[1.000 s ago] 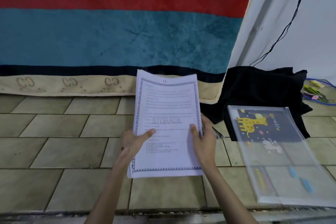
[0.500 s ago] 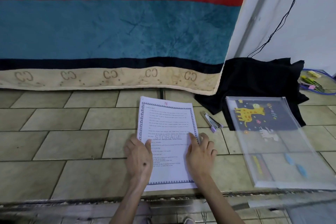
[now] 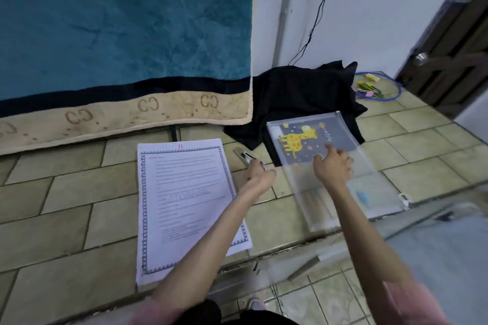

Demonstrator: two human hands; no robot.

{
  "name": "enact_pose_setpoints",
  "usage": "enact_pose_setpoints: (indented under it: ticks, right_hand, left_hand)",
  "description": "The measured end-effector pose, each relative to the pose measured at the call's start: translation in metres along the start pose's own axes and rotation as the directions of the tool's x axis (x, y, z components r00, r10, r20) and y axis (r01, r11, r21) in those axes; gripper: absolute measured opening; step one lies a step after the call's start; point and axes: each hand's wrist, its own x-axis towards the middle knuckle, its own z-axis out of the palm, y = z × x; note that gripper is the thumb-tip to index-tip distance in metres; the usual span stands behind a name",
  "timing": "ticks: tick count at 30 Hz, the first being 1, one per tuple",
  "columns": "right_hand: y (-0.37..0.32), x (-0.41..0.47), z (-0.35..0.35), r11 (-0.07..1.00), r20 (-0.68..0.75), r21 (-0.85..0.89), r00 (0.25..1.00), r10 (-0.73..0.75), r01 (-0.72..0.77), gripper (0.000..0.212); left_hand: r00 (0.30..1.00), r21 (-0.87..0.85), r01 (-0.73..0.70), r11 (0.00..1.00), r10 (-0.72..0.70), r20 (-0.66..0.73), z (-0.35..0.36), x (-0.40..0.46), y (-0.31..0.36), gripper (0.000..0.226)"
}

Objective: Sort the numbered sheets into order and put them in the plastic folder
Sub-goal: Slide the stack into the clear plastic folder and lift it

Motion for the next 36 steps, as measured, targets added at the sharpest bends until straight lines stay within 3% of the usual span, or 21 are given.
enact_pose_setpoints:
  ticks: [2,5,12,15,17,19,21,23,28,30,33,36]
  right_hand:
    - [0.028,0.021,-0.02,0.983,0.075,-0.106,0.984,0.16,-0.151,0.061]
    - [0.054,0.034,-0.032,0.945,0.176,-0.195,0.939,0.296,-0.261,0.079]
    - [0.078,0.037,-0.039,0.936,0.023,-0.23,0.96,0.28,-0.268,0.095]
    - [0.09,0.05,-0.052,0.931,0.06,-0.097,0.932,0.357,-0.351,0.079]
    - [0.091,0.054,-0.061,0.954,0.174,0.03,0.941,0.29,-0.299,0.057]
    - [0.08,0.045,-0.067,0.923,0.327,0.269,0.928,0.18,-0.274,0.036]
    - [0.058,0.028,-0.066,0.852,0.51,0.436,0.86,0.031,-0.289,0.018]
    - [0.025,0.009,-0.055,0.848,0.657,0.46,0.743,-0.125,-0.264,0.013]
    - [-0.068,-0.047,0.005,0.888,0.803,0.436,0.509,-0.31,-0.147,0.021]
    - [-0.104,-0.075,0.035,0.889,0.829,0.437,0.444,-0.339,-0.136,0.015]
    - [-0.147,-0.117,0.079,0.893,0.848,0.435,0.387,-0.363,-0.114,0.007]
    - [-0.174,-0.153,0.114,0.891,0.85,0.44,0.373,-0.372,-0.114,0.005]
  left_hand:
    - [0.988,0.07,0.082,0.994,-0.091,0.128,0.026,0.005,0.012,0.045]
    - [0.979,0.096,0.12,0.988,-0.134,0.154,0.05,0.014,0.021,0.046]
    - [0.987,0.049,0.134,0.99,-0.129,-0.096,0.083,0.033,0.02,0.044]
    - [0.993,-0.11,0.01,0.994,-0.023,-0.118,0.075,0.028,0.023,0.031]
    - [0.992,-0.157,-0.092,0.983,0.078,-0.099,0.053,0.02,0.025,0.027]
    - [0.982,-0.175,-0.176,0.969,0.162,-0.092,0.017,0.015,0.018,0.025]
    - [0.978,-0.218,-0.199,0.955,0.181,-0.099,-0.029,0.007,0.003,0.023]
    - [0.98,-0.278,-0.183,0.943,0.15,-0.134,-0.081,-0.007,-0.02,0.021]
    - [0.97,-0.404,-0.115,0.907,0.014,-0.243,-0.196,-0.062,-0.085,0.013]
    - [0.915,-0.421,-0.098,0.902,-0.084,-0.394,-0.232,-0.08,-0.11,0.011]
    - [0.778,-0.339,-0.038,0.94,-0.185,-0.6,-0.273,-0.094,-0.146,0.016]
    - [0.71,-0.263,0.037,0.964,-0.21,-0.672,-0.302,-0.095,-0.179,0.02]
